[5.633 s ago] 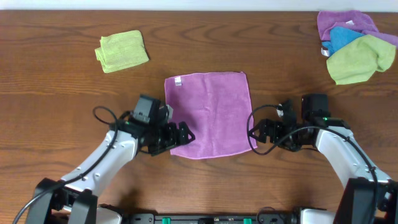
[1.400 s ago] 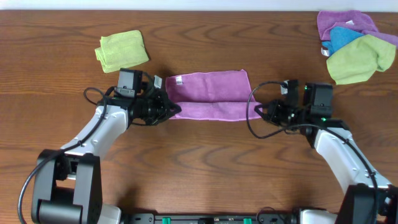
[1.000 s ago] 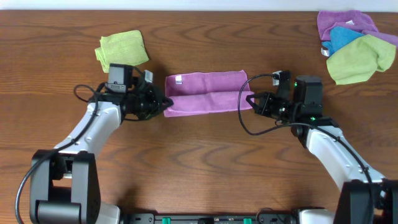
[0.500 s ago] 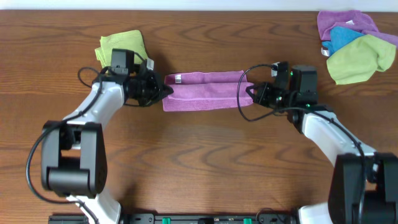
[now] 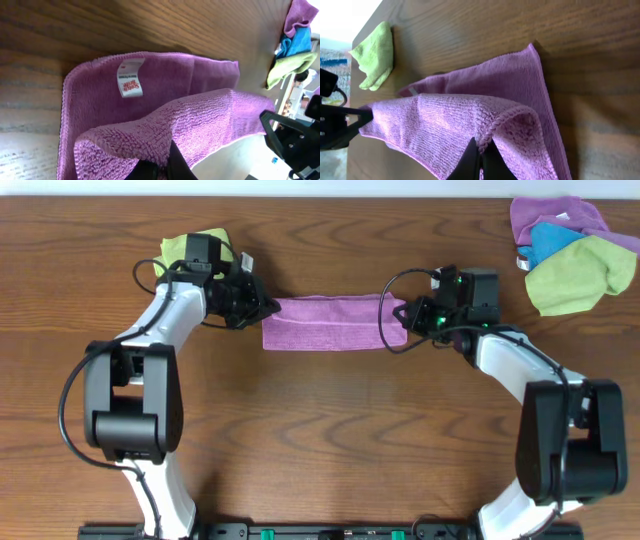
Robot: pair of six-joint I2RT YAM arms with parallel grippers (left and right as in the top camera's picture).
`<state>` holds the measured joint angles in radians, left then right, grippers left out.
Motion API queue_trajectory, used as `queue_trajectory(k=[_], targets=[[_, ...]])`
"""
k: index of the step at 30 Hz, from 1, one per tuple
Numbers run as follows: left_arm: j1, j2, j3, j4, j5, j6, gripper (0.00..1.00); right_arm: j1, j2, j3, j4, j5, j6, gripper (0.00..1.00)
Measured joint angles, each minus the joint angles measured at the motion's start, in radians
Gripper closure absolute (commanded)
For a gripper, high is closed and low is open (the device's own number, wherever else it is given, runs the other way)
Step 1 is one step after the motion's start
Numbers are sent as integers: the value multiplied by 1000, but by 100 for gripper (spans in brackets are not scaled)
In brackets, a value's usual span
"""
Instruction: Fold the cloth
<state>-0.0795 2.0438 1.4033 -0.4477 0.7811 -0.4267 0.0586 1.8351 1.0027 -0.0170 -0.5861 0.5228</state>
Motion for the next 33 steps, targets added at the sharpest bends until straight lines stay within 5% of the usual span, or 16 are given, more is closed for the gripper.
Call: queue_trajectory(k=[16,33], targets=[[-1,3,3,-158,-37,84,94,0,4,9,-148,8,-16,98],[-10,16,4,-128,-86,118,94,9,74,10,-108,37,-53,98]])
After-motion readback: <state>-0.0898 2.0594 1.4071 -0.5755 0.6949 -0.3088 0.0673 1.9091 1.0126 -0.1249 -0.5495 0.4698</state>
